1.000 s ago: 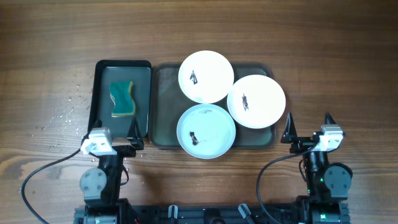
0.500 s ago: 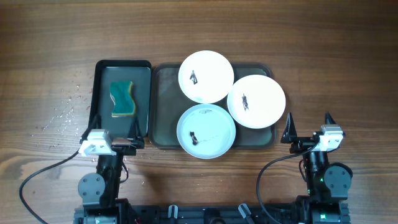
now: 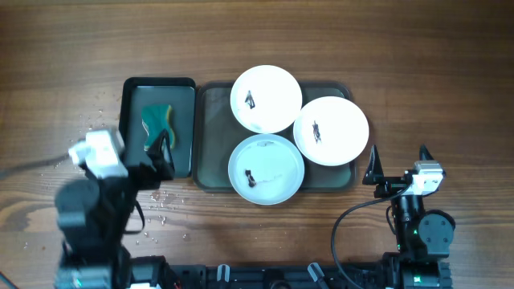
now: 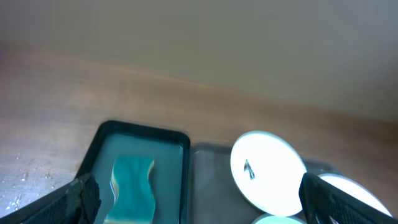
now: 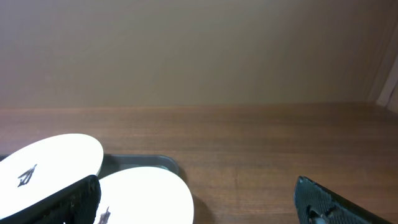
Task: Clean dirty plates on tray and stack at the side
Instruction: 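Move the left gripper over the green sponge in the black tray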
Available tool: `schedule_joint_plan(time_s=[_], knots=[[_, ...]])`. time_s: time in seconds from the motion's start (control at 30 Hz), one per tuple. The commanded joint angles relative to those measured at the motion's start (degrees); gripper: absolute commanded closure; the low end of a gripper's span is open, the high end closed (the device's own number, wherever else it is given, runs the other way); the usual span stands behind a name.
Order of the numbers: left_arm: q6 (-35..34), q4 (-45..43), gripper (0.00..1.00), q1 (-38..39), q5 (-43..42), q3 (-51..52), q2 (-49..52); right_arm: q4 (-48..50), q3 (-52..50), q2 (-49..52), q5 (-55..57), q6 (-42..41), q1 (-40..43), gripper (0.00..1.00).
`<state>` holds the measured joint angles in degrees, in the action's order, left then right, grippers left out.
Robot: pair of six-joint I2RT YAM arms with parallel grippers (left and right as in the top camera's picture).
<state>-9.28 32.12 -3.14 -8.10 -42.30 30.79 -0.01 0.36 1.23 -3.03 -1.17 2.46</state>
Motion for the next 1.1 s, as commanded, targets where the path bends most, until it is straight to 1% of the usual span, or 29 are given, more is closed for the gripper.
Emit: schedule_joint_plan(time_s=[0.0, 0.1, 0.2, 0.3, 0.37, 0.47, 0.53, 0.67, 0.73, 1.0, 1.07], knots=[[-0.13, 8.04, 0.00, -0.42, -2.21, -12.52, 14.08, 0.13, -0.07, 0.17, -0.87, 0.81, 0.13, 0.00], [-0.17, 10.23, 0.00, -0.42, -3.48, -17.66, 22.77, 0.13, -0.07, 0.17, -0.87, 0.79, 0.13, 0.00], [-0.20, 10.95, 0.00, -0.42, -5.05, -17.99, 28.41, 0.13, -0.07, 0.17, -0.90, 0.79, 0.15, 0.00], [-0.13, 12.55, 0.00, -0.42, -10.58, -17.99, 33.55, 0.13, -0.07, 0.17, -0.87, 0.81, 0.13, 0.00], [-0.15, 12.52, 0.00, -0.42, -11.61, -17.99, 35.34, 0.13, -0.07, 0.17, -0.87, 0.79, 0.13, 0.01], [-0.15, 12.41, 0.01, -0.42, -11.39, -17.99, 36.50, 0.13, -0.07, 0.17, -0.87, 0.79, 0.15, 0.00], [-0.15, 12.33, 0.07, -0.42, -9.64, -17.99, 36.61, 0.13, -0.07, 0.17, -0.87, 0.81, 0.15, 0.00], [-0.22, 12.74, 0.19, -0.42, -2.75, -17.97, 36.63, 0.13, -0.07, 0.15, -0.87, 0.81, 0.13, 0.00], [-0.83, 13.25, 0.21, -0.42, -1.20, -17.97, 36.63, 0.13, -0.07, 0.17, -0.87, 0.81, 0.13, 0.00], [-1.84, 14.01, 0.21, -0.42, -1.22, -17.92, 36.72, 0.13, -0.07, 0.17, -0.90, 0.81, 0.13, 0.00], [-1.90, 14.01, 0.27, -0.42, -1.22, -17.92, 36.72, 0.13, -0.07, 0.15, -0.87, 0.79, 0.15, 0.00]])
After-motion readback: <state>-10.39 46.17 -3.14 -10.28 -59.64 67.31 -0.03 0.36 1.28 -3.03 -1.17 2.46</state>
